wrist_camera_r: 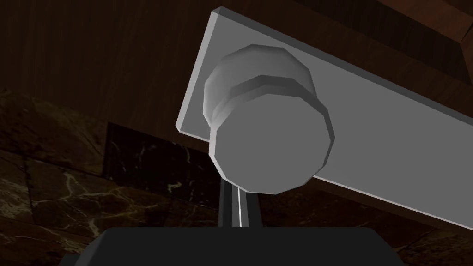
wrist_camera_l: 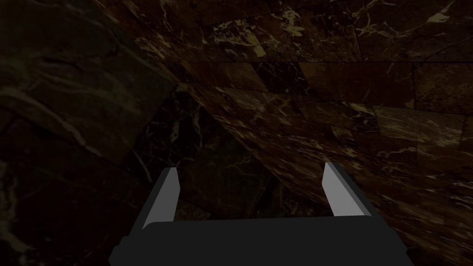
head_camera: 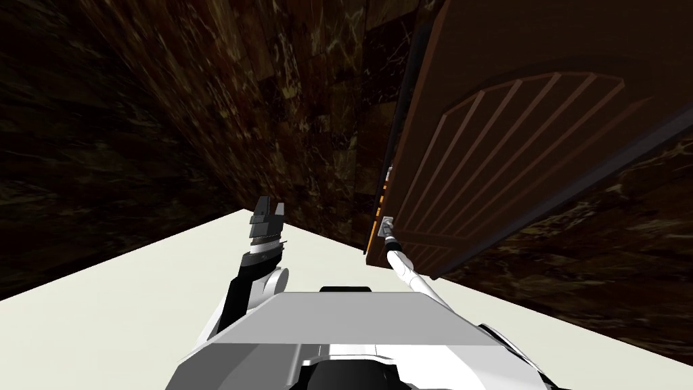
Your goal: Pull the door open
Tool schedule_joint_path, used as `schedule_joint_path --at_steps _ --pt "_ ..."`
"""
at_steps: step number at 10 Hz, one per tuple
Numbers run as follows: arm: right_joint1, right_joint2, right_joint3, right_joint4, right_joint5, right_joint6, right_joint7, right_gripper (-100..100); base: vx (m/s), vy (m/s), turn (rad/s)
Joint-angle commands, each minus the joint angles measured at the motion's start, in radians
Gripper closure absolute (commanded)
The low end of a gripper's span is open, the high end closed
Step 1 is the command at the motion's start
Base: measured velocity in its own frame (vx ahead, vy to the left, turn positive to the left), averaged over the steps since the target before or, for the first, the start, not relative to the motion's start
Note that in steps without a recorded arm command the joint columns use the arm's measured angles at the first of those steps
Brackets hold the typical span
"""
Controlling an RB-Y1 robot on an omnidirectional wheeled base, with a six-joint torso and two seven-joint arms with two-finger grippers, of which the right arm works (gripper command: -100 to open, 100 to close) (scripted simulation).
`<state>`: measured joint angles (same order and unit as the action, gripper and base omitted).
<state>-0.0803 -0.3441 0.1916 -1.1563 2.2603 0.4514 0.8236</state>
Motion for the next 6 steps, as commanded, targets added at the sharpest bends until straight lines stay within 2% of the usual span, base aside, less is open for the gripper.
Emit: schedule_joint_path --at_steps 1,3,4,5,6 --pt "0.008 -0.017 -0.009 -0.002 0.039 0.006 0.027 -100 0.001 0.063 -0.084" --pt "0.026 -0.037 -0.016 -0.009 0.103 0.008 0.071 -100 -0.014 0.074 -0.064" --pt "0.037 -0.048 -0.020 -0.013 0.136 0.009 0.096 -100 -0.025 0.082 -0.147" --pt "0.037 -0.048 -0.020 -0.013 0.151 0.009 0.096 -100 -0.012 0.054 -0.051" --pt "0.048 -0.059 -0.024 -0.017 0.190 0.011 0.123 -100 -0.006 0.039 -0.037"
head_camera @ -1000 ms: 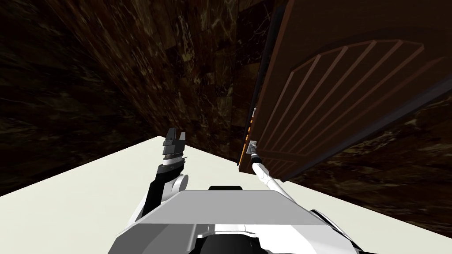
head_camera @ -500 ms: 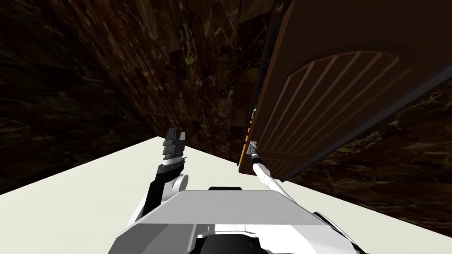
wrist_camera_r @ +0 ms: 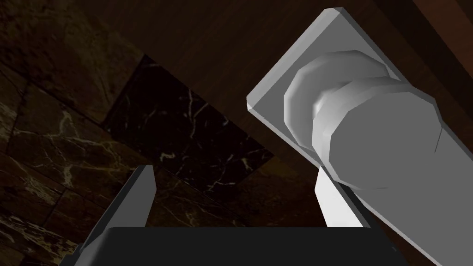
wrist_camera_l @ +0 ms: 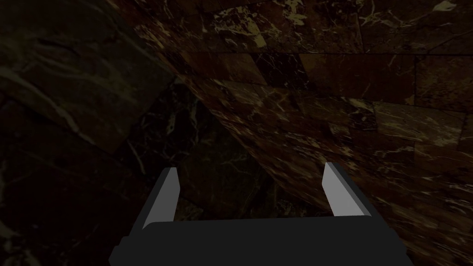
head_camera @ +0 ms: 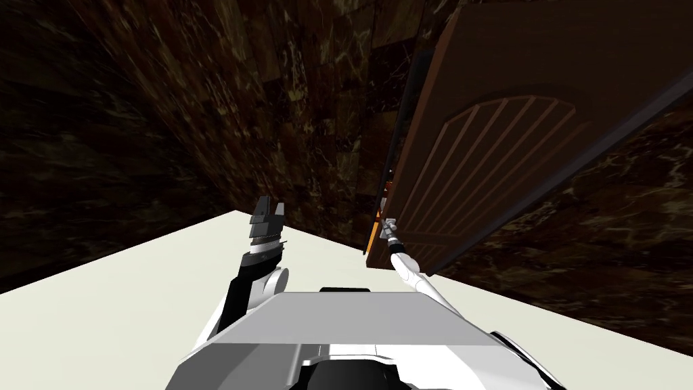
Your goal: Pull the door open
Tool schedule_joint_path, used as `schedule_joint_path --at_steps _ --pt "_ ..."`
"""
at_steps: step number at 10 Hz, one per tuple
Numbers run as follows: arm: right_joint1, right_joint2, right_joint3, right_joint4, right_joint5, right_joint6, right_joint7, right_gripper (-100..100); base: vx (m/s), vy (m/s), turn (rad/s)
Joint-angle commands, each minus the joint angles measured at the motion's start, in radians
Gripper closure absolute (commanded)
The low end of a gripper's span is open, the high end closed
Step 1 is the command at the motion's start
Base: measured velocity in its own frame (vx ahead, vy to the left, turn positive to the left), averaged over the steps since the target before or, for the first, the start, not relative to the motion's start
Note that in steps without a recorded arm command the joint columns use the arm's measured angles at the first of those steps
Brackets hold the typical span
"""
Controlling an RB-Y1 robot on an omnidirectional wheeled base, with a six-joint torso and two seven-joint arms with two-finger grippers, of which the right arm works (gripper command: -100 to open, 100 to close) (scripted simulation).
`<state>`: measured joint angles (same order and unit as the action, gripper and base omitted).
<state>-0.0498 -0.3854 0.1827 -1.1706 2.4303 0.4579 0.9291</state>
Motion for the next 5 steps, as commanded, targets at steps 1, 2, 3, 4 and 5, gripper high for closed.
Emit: schedule_joint_path --at_steps 1,2,3,4,5 --pt "0.018 -0.018 -0.015 -0.003 0.028 0.004 0.017 -100 -0.003 0.027 -0.040" --pt "0.029 -0.030 -0.019 -0.007 0.069 0.006 0.045 -100 -0.002 0.036 -0.083" --pt "0.029 -0.030 -0.019 -0.007 0.080 0.006 0.045 -100 0.000 0.038 -0.032" --pt "0.041 -0.043 -0.024 -0.012 0.121 0.007 0.074 -100 -0.009 0.046 -0.058" --pt "0.041 -0.043 -0.024 -0.012 0.139 0.007 0.074 -100 -0.010 0.041 -0.089"
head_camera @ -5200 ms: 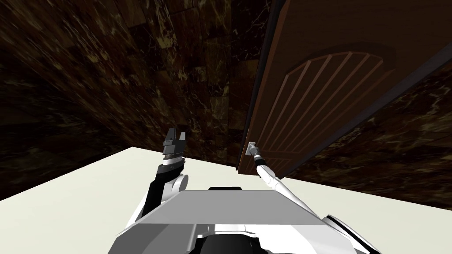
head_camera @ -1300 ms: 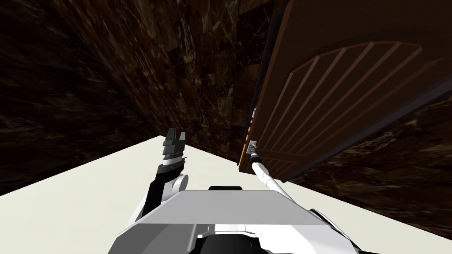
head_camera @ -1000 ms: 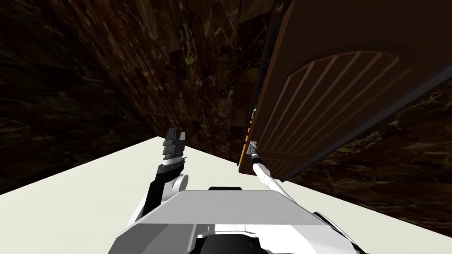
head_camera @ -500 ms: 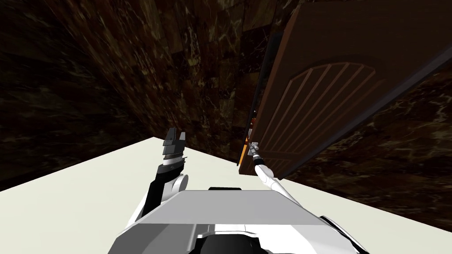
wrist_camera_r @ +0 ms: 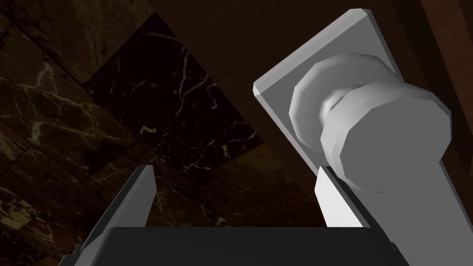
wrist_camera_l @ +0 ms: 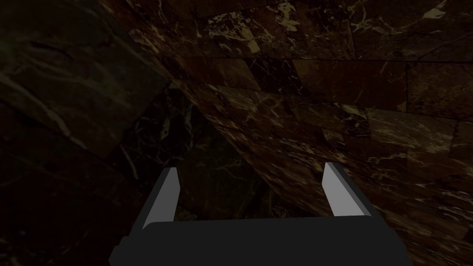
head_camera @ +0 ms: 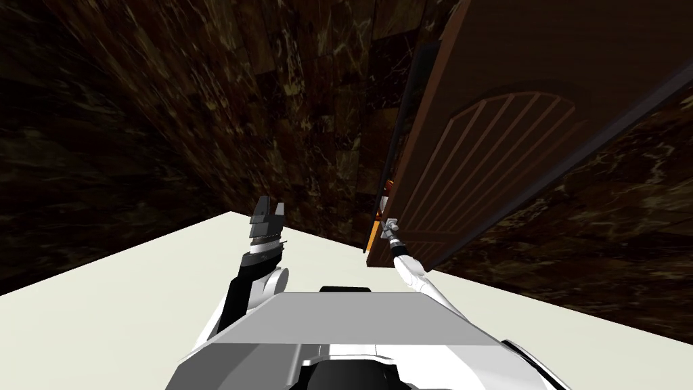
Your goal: Pull the door open
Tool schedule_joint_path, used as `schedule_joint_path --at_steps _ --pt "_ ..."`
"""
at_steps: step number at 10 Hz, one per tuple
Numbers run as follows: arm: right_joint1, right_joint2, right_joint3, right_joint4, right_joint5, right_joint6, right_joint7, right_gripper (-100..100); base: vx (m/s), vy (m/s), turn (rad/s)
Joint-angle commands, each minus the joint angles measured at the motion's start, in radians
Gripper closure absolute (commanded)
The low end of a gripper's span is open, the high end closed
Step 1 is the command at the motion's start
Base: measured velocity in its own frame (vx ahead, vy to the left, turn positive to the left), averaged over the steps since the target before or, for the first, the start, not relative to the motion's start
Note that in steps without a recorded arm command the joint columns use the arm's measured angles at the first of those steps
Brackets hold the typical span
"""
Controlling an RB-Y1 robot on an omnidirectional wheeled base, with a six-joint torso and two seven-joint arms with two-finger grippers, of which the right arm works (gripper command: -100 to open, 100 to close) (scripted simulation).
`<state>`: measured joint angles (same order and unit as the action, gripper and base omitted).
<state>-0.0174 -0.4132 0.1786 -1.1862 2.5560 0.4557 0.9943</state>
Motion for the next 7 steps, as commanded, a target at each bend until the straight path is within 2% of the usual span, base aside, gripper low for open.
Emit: schedule_joint_path --at_steps 1,2,3,4,5,6,7 --pt "0.021 -0.027 -0.024 0.000 0.050 0.011 0.037 -100 -0.010 0.043 -0.108" --pt "0.021 -0.027 -0.024 0.000 0.071 0.011 0.037 -100 -0.016 0.039 -0.041" --pt "0.032 -0.040 -0.029 -0.005 0.108 0.012 0.065 -100 -0.012 0.040 -0.072" --pt "0.032 -0.040 -0.029 -0.005 0.127 0.012 0.065 -100 -0.012 0.030 -0.073" --pt "0.044 -0.052 -0.033 -0.009 0.168 0.014 0.093 -100 -0.014 0.041 -0.075" --pt "0.044 -0.052 -0.033 -0.009 0.179 0.014 0.093 -100 -0.009 0.036 -0.058" --pt "0.055 -0.063 -0.037 -0.013 0.220 0.015 0.119 -100 -0.007 0.034 -0.068"
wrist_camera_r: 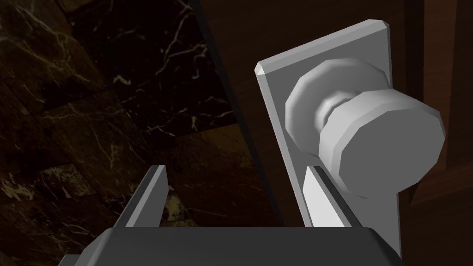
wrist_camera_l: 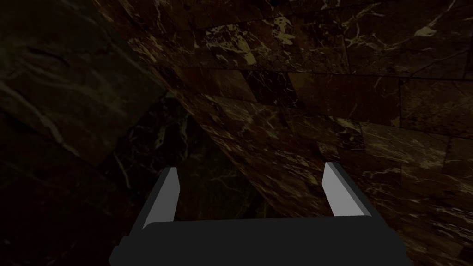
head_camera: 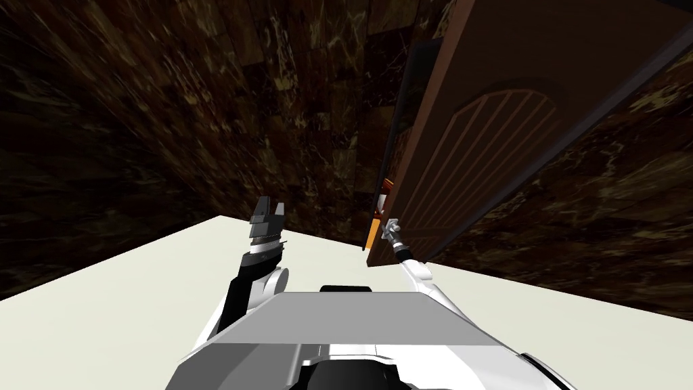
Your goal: Pull the door open
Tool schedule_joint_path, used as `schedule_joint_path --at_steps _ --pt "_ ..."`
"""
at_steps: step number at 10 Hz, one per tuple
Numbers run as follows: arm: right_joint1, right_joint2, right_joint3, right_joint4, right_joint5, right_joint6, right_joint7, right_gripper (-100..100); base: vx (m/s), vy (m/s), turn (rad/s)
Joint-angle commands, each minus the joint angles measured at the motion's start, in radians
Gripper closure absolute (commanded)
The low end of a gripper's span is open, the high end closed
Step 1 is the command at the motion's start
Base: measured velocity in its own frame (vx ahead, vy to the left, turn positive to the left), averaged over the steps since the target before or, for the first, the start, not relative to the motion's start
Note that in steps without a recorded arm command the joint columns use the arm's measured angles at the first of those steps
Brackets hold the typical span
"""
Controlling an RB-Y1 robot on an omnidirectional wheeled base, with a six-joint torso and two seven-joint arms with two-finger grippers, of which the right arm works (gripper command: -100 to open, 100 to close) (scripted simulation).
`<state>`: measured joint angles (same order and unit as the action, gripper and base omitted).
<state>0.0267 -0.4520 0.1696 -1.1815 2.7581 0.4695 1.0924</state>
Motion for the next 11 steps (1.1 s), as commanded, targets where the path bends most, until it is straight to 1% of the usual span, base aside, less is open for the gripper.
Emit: schedule_joint_path --at_steps 1,2,3,5,8,9,10,11 --pt "0.011 -0.024 -0.028 -0.017 0.022 0.001 0.021 -100 -0.004 0.029 -0.056" --pt "0.021 -0.035 -0.032 -0.021 0.062 0.003 0.045 -100 -0.008 0.032 -0.086" --pt "0.021 -0.035 -0.032 -0.021 0.062 0.003 0.045 -100 -0.010 0.028 -0.055" --pt "0.039 -0.054 -0.038 -0.028 0.128 0.005 0.088 -100 -0.014 0.035 -0.102" --pt "0.059 -0.074 -0.046 -0.034 0.191 0.007 0.135 -100 -0.015 0.039 -0.070" --pt "0.063 -0.054 -0.022 -0.025 0.181 0.000 0.122 -100 -0.009 0.032 0.026" --pt "0.049 -0.083 -0.017 -0.035 0.170 -0.037 0.105 -100 -0.012 -0.013 0.120" --pt "0.046 -0.090 -0.017 -0.036 0.166 -0.044 0.101 -100 0.002 -0.057 0.083"
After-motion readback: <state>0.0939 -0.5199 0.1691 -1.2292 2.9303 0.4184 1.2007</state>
